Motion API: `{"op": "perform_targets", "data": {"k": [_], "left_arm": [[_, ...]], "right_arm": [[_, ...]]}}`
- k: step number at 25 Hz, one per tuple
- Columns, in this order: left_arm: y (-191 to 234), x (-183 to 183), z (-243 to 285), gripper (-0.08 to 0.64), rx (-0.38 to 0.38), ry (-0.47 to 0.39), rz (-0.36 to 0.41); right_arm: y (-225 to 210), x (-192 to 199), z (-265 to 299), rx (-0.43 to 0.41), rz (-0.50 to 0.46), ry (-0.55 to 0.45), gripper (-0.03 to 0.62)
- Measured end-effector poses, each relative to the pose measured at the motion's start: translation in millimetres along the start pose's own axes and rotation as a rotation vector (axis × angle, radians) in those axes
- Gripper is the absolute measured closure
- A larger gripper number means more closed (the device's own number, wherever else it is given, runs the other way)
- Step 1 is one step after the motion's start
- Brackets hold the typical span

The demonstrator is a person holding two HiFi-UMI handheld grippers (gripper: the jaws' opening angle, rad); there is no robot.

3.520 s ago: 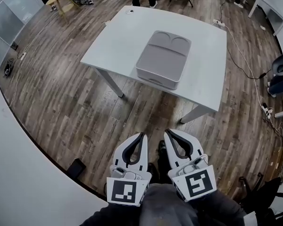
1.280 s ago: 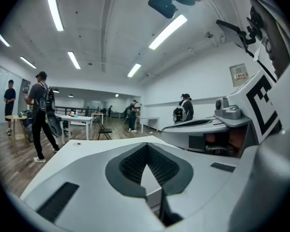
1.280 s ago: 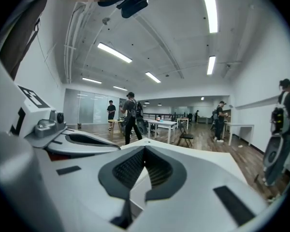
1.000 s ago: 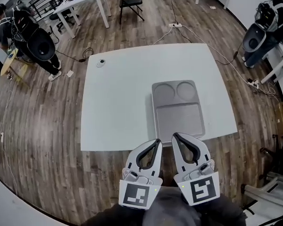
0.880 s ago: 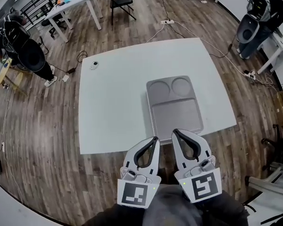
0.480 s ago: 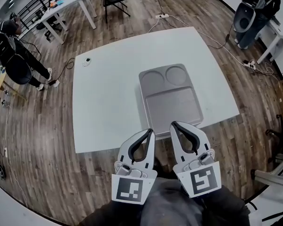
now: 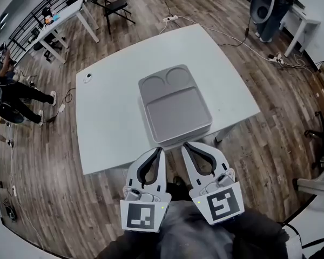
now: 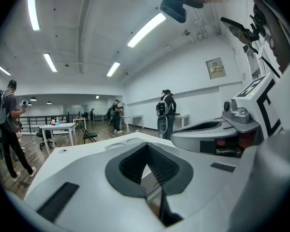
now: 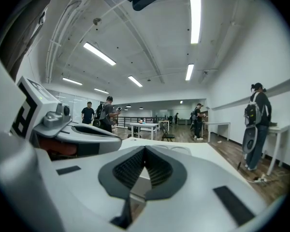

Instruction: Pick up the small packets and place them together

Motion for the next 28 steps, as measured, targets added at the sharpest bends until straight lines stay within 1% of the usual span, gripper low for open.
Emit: {"op": "perform_targets", "data": {"k": [5, 8, 10, 13, 15, 17, 20, 23, 26, 28], "left_arm": [[-6, -15, -10, 0.560, -0.020, 0.023, 0.003], [0, -16, -6, 0.560, -0.024, 0.006, 0.036], [8, -16, 2, 0.560, -0.025, -0.009, 0.062], [16, -6, 18, 0.560, -0.001, -0.023, 0.091], [19, 9, 32, 0.560, 0.028, -0.044, 0.121], [24, 27, 46, 0.560, 0.057, -0.065, 0.159], [34, 42, 64, 0.560, 0.100, -0.087, 0.222], [47, 49, 78, 0.560, 0.132, -0.099, 0.272], [51, 55, 89, 0.560, 0.153, -0.109, 0.301], [48, 58, 92, 0.560, 0.174, -0.111, 0.323]], "right_arm": [[-1, -6, -24, -0.009, 0.029, 0.007, 0.589], [-6, 3, -27, -0.010, 0.076, 0.025, 0.589], [-12, 12, -23, 0.009, 0.092, 0.042, 0.589], [-22, 35, -11, 0.072, 0.123, 0.069, 0.589], [-27, 55, 0, 0.095, 0.185, 0.051, 0.589], [-30, 82, 11, 0.101, 0.238, 0.028, 0.589], [-31, 117, 30, 0.102, 0.287, 0.013, 0.588], [-28, 134, 41, 0.069, 0.396, -0.017, 0.531], [-32, 143, 47, 0.042, 0.504, -0.061, 0.512], [-36, 149, 47, 0.047, 0.560, -0.087, 0.508]]}}
Point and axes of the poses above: the fingertips, and each gripper's own axes: z forward along the fingers, y to its left, x out of its underside, the point moved 10 cm from there along -z, backward along the fingers, and after that the axes turned 14 degrees about z, right-handed, at the moved point
